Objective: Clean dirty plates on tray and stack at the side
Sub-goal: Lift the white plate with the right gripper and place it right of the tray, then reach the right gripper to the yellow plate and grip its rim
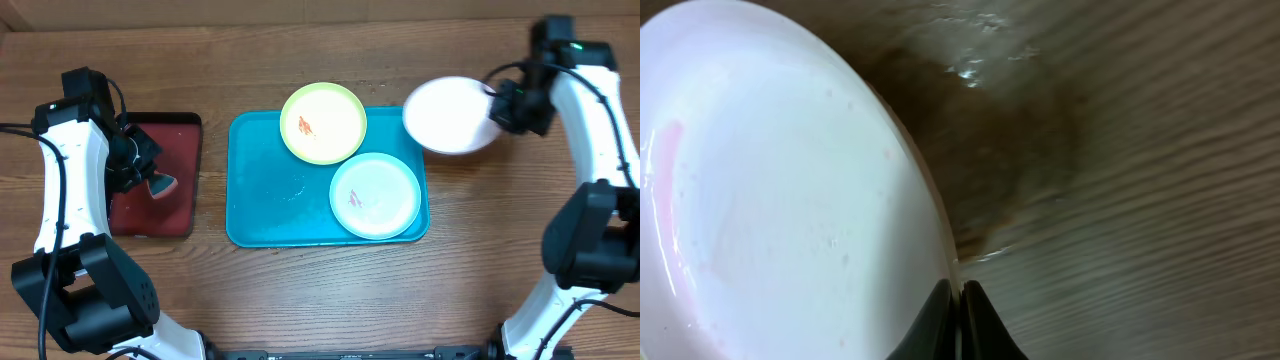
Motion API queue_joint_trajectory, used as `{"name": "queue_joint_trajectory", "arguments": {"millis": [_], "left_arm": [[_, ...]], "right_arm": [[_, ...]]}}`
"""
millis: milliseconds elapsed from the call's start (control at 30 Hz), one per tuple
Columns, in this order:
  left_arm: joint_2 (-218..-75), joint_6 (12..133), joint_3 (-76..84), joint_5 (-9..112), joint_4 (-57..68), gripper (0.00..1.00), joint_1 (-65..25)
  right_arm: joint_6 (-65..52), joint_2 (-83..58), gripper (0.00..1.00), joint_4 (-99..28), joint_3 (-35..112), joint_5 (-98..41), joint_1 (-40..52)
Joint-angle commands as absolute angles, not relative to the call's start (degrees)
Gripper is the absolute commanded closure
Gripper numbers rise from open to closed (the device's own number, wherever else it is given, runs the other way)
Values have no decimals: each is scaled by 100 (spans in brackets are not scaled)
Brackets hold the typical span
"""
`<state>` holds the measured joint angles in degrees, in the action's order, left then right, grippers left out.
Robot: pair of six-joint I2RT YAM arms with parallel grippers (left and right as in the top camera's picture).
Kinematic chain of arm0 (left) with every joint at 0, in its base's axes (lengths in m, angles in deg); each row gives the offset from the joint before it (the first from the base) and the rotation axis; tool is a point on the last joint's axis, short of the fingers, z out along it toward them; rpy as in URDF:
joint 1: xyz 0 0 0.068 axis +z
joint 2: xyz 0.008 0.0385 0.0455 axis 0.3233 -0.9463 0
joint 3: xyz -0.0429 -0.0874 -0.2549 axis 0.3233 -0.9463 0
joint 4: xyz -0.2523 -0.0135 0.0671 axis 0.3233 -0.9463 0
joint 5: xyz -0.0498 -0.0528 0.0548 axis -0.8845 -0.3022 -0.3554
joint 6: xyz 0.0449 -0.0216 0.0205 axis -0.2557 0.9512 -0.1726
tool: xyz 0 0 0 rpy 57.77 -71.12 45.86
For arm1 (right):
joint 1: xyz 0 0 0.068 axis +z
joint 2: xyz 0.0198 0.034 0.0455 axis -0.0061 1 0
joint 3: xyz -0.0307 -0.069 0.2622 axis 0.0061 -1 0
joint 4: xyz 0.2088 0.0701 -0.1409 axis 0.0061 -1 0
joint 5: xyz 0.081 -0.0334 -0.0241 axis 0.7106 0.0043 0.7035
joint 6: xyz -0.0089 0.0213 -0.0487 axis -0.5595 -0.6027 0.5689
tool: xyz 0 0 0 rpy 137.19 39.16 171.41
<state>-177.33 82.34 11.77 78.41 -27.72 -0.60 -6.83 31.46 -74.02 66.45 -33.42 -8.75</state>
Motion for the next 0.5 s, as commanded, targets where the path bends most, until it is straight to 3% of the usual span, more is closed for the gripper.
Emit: {"name": "queue_joint_trajectory", "arguments": {"millis": [0,300,333,400,467], "left_arm": [[-17774,8144,1145,7777,-2744,96,-58],[-17774,8142,1145,7672,-2682,96,-56],[-17774,8142,1145,7672,-2682,96,-56],[-17774,8142,1142,7672,-2685,96,-58],[-17774,8140,1145,7672,-2685,96,-58]], "right_arm": [[-480,2940,96,-7113,6234,-3115,-1354],[-524,2940,96,-5896,4919,-3074,-1961],[-521,2940,84,-5859,4868,-3074,-1961],[-524,2936,50,-5863,4879,-3065,-1959],[-521,2894,36,-5975,5019,-3054,-1959]]}}
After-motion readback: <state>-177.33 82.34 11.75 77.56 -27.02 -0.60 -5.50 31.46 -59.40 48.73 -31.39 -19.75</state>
